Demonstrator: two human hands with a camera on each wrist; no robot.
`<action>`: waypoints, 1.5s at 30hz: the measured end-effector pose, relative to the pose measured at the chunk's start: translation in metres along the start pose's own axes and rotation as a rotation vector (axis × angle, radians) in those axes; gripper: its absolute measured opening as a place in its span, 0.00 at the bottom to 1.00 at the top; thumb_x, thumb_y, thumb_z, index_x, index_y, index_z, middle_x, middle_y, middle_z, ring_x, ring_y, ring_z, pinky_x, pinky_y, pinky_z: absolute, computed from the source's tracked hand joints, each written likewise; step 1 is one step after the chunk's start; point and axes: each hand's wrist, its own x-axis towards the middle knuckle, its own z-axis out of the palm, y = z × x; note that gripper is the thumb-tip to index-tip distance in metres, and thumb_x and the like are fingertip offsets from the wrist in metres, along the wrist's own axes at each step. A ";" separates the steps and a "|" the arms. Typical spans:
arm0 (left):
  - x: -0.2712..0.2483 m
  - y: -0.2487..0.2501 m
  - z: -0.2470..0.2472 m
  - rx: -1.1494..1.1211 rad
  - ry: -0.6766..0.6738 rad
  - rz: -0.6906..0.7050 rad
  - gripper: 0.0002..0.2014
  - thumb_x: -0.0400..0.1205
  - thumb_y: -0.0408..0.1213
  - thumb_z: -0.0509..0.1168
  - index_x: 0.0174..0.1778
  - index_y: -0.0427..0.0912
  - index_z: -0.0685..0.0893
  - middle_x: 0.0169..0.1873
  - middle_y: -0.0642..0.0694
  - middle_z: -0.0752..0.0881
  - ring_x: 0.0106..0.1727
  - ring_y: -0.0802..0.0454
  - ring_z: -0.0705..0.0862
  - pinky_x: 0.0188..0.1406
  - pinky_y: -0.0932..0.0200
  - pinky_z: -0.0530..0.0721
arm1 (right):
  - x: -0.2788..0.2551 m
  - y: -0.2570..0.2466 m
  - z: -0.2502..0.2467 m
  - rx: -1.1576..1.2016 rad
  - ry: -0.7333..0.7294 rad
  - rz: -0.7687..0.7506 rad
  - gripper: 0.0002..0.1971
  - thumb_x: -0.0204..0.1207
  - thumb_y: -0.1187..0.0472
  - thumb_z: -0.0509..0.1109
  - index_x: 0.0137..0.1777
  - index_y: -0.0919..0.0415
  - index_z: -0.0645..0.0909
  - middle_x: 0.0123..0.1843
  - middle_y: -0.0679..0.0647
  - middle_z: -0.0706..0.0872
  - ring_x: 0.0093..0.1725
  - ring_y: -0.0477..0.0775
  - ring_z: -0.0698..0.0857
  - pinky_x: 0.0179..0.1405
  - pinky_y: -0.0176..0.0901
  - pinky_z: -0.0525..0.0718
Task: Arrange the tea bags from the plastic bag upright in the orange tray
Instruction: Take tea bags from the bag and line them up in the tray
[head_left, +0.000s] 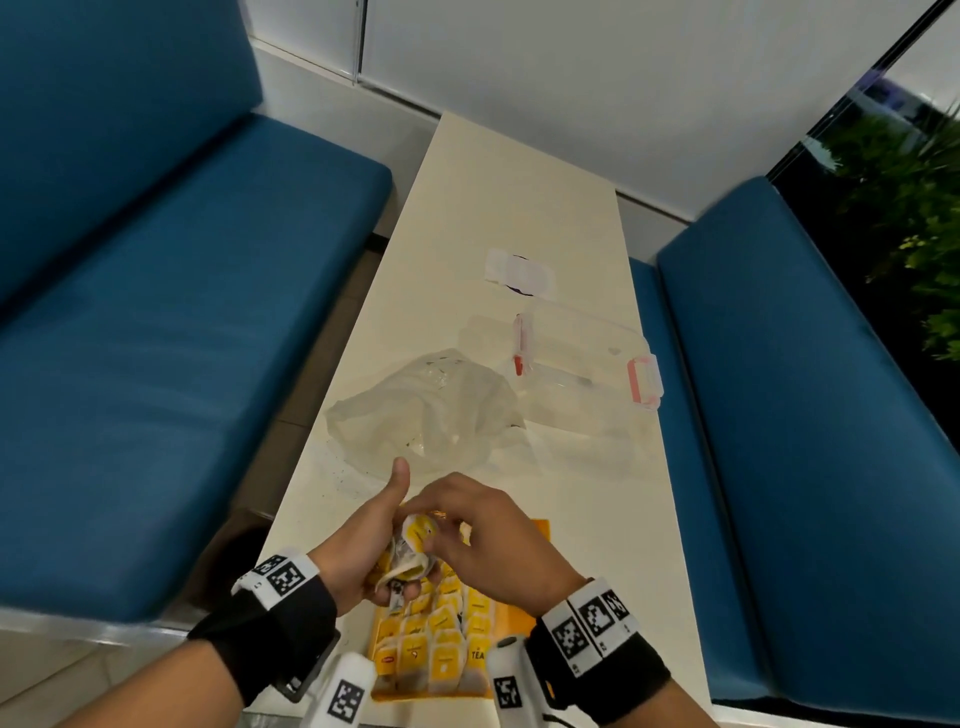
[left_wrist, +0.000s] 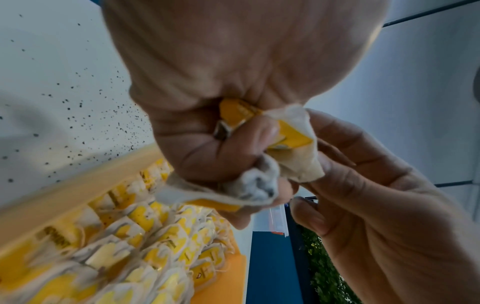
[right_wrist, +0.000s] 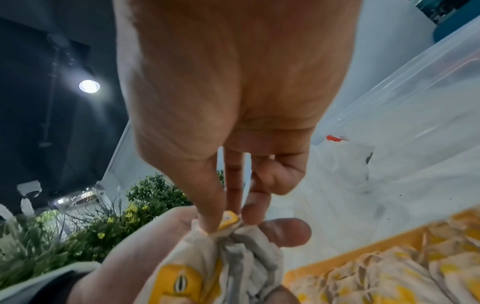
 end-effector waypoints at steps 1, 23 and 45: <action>0.000 0.000 0.001 0.004 0.008 -0.012 0.50 0.72 0.84 0.39 0.39 0.39 0.86 0.35 0.32 0.83 0.24 0.46 0.78 0.18 0.67 0.64 | 0.000 0.000 0.000 -0.021 -0.031 -0.016 0.21 0.76 0.67 0.72 0.65 0.46 0.84 0.59 0.41 0.82 0.48 0.41 0.82 0.54 0.40 0.83; 0.001 0.010 -0.006 0.157 -0.097 -0.188 0.49 0.76 0.80 0.46 0.61 0.36 0.86 0.38 0.33 0.86 0.22 0.49 0.80 0.13 0.69 0.64 | -0.001 0.003 -0.018 -0.661 -0.141 -0.558 0.25 0.71 0.68 0.73 0.65 0.44 0.85 0.58 0.56 0.84 0.47 0.59 0.85 0.30 0.44 0.80; -0.004 0.005 -0.017 0.049 0.015 -0.101 0.27 0.84 0.59 0.63 0.62 0.37 0.86 0.41 0.36 0.86 0.24 0.50 0.77 0.14 0.68 0.66 | -0.032 0.031 -0.062 -0.677 0.079 -0.066 0.07 0.77 0.58 0.68 0.47 0.51 0.88 0.46 0.46 0.84 0.39 0.54 0.87 0.28 0.52 0.85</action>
